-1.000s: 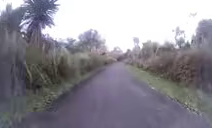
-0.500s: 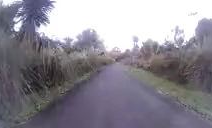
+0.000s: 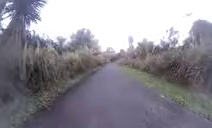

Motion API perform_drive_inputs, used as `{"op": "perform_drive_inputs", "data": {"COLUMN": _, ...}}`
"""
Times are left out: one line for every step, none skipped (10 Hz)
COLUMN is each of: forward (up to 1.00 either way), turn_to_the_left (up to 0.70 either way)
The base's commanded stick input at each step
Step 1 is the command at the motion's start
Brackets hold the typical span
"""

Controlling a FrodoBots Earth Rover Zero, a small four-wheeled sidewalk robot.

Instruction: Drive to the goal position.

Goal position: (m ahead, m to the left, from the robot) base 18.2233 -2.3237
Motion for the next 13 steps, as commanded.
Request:
{"op": "perform_drive_inputs", "data": {"forward": 0.7, "turn_to_the_left": 0.0}}
{"op": "perform_drive_inputs", "data": {"forward": 0.7, "turn_to_the_left": 0.0}}
{"op": "perform_drive_inputs", "data": {"forward": 0.7, "turn_to_the_left": 0.0}}
{"op": "perform_drive_inputs", "data": {"forward": 0.7, "turn_to_the_left": 0.0}}
{"op": "perform_drive_inputs", "data": {"forward": 0.7, "turn_to_the_left": 0.0}}
{"op": "perform_drive_inputs", "data": {"forward": 0.7, "turn_to_the_left": 0.0}}
{"op": "perform_drive_inputs", "data": {"forward": 0.7, "turn_to_the_left": 0.0}}
{"op": "perform_drive_inputs", "data": {"forward": 0.7, "turn_to_the_left": 0.0}}
{"op": "perform_drive_inputs", "data": {"forward": 0.7, "turn_to_the_left": 0.0}}
{"op": "perform_drive_inputs", "data": {"forward": 0.7, "turn_to_the_left": -0.06}}
{"op": "perform_drive_inputs", "data": {"forward": 0.7, "turn_to_the_left": -0.16}}
{"op": "perform_drive_inputs", "data": {"forward": 0.7, "turn_to_the_left": -0.27}}
{"op": "perform_drive_inputs", "data": {"forward": 0.7, "turn_to_the_left": -0.35}}
